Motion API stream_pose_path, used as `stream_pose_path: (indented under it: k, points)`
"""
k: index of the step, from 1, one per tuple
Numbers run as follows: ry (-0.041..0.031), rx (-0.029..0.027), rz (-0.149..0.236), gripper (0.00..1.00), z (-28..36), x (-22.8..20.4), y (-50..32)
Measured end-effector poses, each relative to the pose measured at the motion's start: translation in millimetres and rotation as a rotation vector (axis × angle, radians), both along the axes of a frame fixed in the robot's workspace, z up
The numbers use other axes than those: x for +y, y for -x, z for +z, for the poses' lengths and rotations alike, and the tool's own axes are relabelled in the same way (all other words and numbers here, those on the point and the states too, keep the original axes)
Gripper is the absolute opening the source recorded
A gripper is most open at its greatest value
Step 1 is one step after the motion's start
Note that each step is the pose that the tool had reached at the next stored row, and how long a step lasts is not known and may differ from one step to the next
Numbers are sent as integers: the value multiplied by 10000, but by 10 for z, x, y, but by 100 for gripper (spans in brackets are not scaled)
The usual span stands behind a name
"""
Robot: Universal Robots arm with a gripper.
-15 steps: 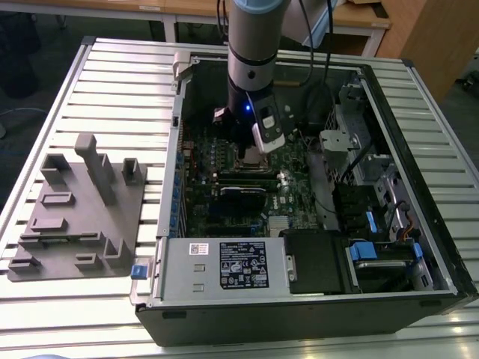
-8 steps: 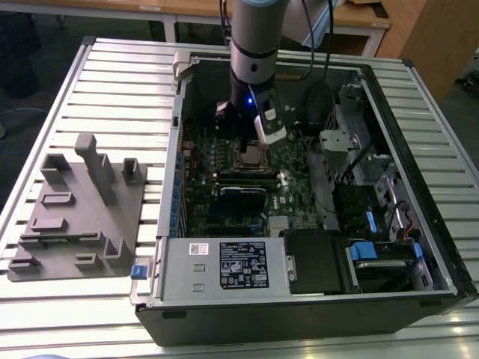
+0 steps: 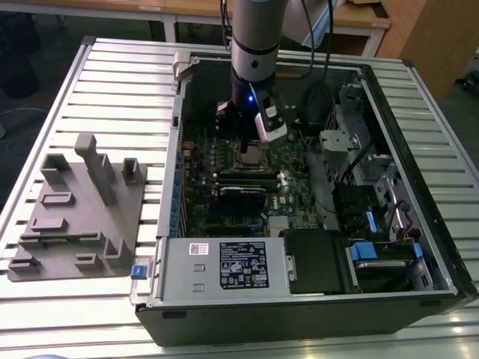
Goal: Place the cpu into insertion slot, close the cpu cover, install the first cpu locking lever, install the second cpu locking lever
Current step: 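Install the second cpu locking lever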
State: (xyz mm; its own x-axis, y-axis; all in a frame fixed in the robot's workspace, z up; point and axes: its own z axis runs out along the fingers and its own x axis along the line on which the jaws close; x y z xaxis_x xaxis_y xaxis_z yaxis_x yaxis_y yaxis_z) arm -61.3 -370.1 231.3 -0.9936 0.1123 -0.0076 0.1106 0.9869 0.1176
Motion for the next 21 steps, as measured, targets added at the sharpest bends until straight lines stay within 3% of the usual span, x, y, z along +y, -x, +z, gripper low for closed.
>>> stream_pose_path:
  k: [16, 21]
  points:
    - [23, 0, -1, 11, 41, 0, 0]
    - [26, 1, -1, 11, 40, 2, -62]
